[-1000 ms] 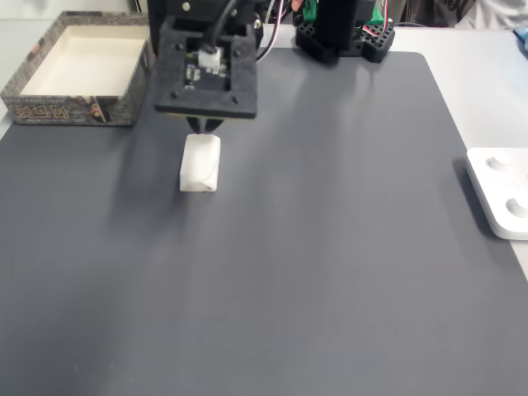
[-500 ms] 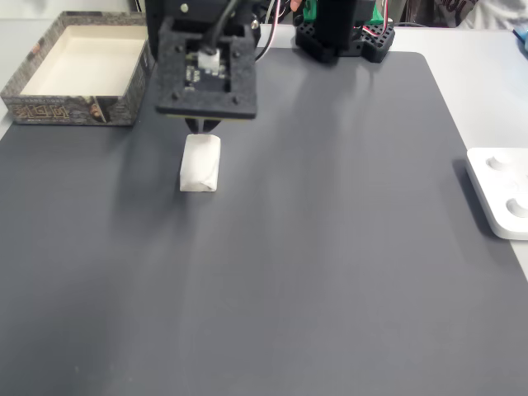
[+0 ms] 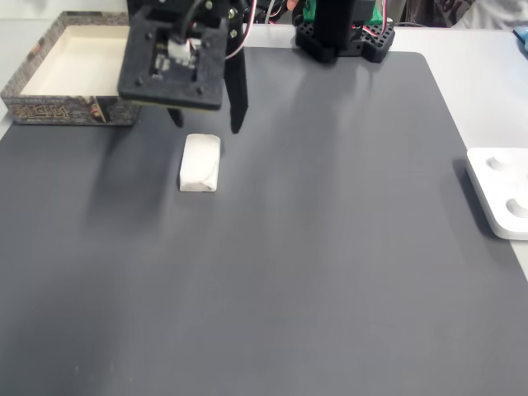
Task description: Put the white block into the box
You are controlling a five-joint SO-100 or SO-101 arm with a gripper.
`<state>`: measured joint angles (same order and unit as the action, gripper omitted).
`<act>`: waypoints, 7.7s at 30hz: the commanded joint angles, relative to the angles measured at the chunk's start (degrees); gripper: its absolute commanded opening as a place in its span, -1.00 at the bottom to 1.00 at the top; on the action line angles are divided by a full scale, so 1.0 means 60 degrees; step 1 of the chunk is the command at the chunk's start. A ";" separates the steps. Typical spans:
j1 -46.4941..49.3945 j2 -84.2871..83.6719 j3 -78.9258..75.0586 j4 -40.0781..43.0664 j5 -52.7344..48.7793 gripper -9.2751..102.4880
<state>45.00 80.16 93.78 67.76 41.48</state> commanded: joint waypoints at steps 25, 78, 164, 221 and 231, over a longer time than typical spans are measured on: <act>0.0205 -0.1011 -0.0894 -0.1377 0.0938 -0.25; -0.0146 -0.1450 -0.0879 -0.1582 -0.0293 -0.41; 0.5845 -0.3838 -0.7617 0.2812 0.5728 -0.86; 0.5127 -0.2563 -0.6870 0.1670 0.5522 -0.22; 0.4512 0.0586 -0.4585 0.1846 0.4541 -0.33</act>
<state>74.71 72.95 62.49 78.49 72.07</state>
